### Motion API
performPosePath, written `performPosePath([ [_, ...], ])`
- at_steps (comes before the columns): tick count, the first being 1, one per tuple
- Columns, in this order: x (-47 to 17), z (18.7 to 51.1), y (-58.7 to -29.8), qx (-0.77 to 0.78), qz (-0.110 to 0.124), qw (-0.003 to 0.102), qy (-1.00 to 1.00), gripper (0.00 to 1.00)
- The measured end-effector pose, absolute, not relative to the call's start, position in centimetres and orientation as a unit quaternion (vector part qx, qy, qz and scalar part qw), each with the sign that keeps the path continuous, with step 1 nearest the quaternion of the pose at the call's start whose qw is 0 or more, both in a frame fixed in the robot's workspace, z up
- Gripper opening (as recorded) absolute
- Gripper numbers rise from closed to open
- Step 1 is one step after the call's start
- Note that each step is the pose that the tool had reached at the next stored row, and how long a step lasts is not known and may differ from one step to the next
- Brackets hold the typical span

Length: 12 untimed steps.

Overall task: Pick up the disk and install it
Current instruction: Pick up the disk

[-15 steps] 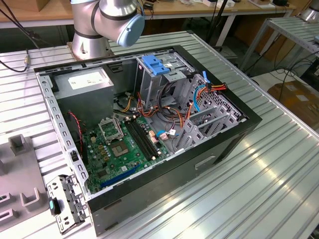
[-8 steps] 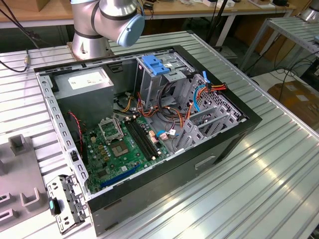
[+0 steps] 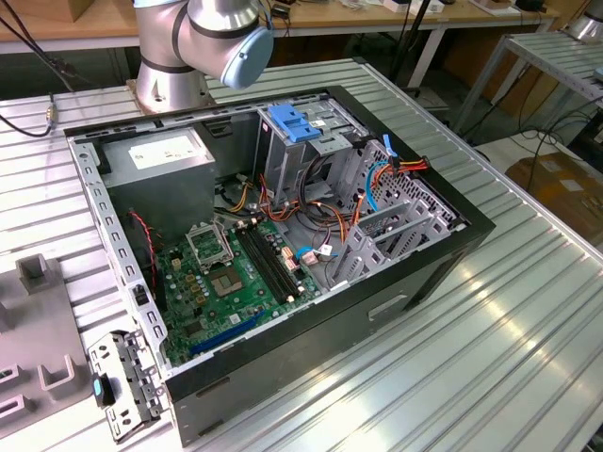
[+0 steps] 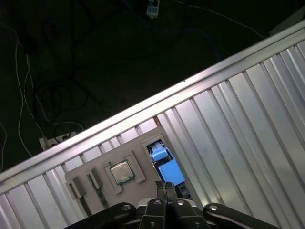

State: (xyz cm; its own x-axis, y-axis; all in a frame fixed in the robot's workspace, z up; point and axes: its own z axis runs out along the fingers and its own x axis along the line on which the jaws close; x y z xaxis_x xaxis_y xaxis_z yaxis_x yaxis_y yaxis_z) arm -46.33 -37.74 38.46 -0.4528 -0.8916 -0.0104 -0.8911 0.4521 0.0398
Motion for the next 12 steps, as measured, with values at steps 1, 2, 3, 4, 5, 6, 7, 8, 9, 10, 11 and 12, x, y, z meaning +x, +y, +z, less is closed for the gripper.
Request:
performPosePath([
  [1, -46.34, 38.45, -37.74, 0.527, -0.020, 0.006, -0.850, 0.11],
  [2, -46.34, 38.45, -37.75, 0.531, -0.020, 0.006, -0.847, 0.11],
  [3, -46.34, 38.44, -37.75, 0.537, -0.020, 0.006, -0.843, 0.11],
  [4, -46.34, 38.43, -37.75, 0.543, -0.019, 0.006, -0.839, 0.11],
  [5, -46.34, 38.44, -37.75, 0.550, -0.019, 0.006, -0.835, 0.11],
  [6, -46.34, 38.44, -37.74, 0.557, -0.019, 0.007, -0.830, 0.11],
  [7, -46.34, 38.44, -37.75, 0.565, -0.019, 0.007, -0.825, 0.11],
  [8, -46.34, 38.44, -37.75, 0.572, -0.019, 0.007, -0.820, 0.11],
  [9, -46.34, 38.44, -37.74, 0.580, -0.019, 0.007, -0.814, 0.11],
  [10, -46.34, 38.44, -37.74, 0.587, -0.019, 0.007, -0.809, 0.11],
  [11, -46.34, 38.44, -37.74, 0.595, -0.019, 0.007, -0.804, 0.11],
  [12, -46.34, 38.44, -37.74, 0.602, -0.019, 0.008, -0.798, 0.11],
])
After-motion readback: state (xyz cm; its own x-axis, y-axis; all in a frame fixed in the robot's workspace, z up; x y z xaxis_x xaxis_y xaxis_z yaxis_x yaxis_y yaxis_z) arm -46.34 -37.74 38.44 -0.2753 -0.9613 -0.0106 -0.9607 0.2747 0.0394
